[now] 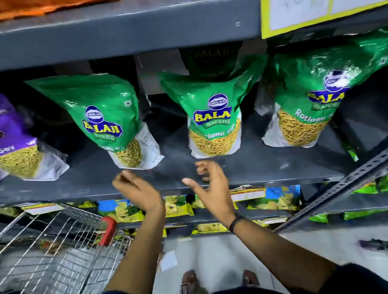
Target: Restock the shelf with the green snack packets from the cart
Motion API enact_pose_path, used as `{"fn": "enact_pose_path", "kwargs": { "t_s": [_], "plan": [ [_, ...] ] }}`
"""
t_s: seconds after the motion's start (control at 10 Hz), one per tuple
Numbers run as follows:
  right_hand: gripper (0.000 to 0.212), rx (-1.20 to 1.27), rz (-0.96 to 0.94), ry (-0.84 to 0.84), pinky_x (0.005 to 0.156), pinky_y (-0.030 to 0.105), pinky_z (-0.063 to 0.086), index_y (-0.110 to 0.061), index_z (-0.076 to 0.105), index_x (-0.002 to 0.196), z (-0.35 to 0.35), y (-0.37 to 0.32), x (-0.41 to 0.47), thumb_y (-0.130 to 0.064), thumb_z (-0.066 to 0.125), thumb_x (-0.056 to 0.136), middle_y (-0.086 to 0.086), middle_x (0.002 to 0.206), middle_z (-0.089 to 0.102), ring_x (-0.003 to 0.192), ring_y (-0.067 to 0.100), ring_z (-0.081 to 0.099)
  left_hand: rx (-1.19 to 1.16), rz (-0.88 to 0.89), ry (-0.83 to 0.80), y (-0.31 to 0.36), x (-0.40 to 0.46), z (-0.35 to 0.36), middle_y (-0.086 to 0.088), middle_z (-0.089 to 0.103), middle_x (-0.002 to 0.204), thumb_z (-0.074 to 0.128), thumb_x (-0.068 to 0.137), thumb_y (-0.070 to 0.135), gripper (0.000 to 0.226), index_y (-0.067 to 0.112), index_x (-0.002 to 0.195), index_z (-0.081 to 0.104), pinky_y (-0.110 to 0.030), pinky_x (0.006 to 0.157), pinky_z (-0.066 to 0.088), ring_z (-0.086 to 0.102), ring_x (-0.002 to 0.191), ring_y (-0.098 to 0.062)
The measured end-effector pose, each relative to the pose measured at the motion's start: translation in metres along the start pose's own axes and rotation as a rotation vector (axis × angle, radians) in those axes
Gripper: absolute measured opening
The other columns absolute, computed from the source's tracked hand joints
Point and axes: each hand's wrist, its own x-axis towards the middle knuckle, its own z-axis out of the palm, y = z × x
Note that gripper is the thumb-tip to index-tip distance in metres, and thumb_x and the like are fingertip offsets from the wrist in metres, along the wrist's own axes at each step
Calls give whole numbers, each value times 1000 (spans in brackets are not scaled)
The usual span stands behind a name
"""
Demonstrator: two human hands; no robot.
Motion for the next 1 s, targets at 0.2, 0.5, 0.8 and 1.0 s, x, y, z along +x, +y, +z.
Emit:
{"fn": "enact_pose_path", "kwargs": {
  "t_s": [0.2,0.5,0.8,1.0],
  "plan": [
    [87,43,-15,-160,111,28,31,-14,32,139,67,-41,52,-25,79,67,6,144,40,129,8,35,48,-141,-160,16,103,-24,-17,48,133,32,97,31,38,2,121,41,-27,98,34,46,120,-25],
    [87,106,68,-206,107,28,37,-6,31,134,119,-68,100,-4,81,62,1,127,46,118,9,43,73,-150,-819,17,151,-22,4,49,134,34,72,72,54,39,112,48,-47,114,32,44,128,-16],
    [78,72,96,-127,102,29,42,-7,43,123,147,-78,91,-11,85,57,10,131,56,111,11,49,-22,-94,-777,16,158,-43,21,52,103,30,84,56,25,38,96,43,-15,84,40,53,85,25],
    [86,116,79,-154,109,32,38,-11,36,132,148,-80,85,-18,84,61,7,141,48,126,13,44,-9,-115,-757,22,155,-47,-3,40,146,34,66,83,92,20,134,35,-24,108,33,39,132,-8]
  ]
}}
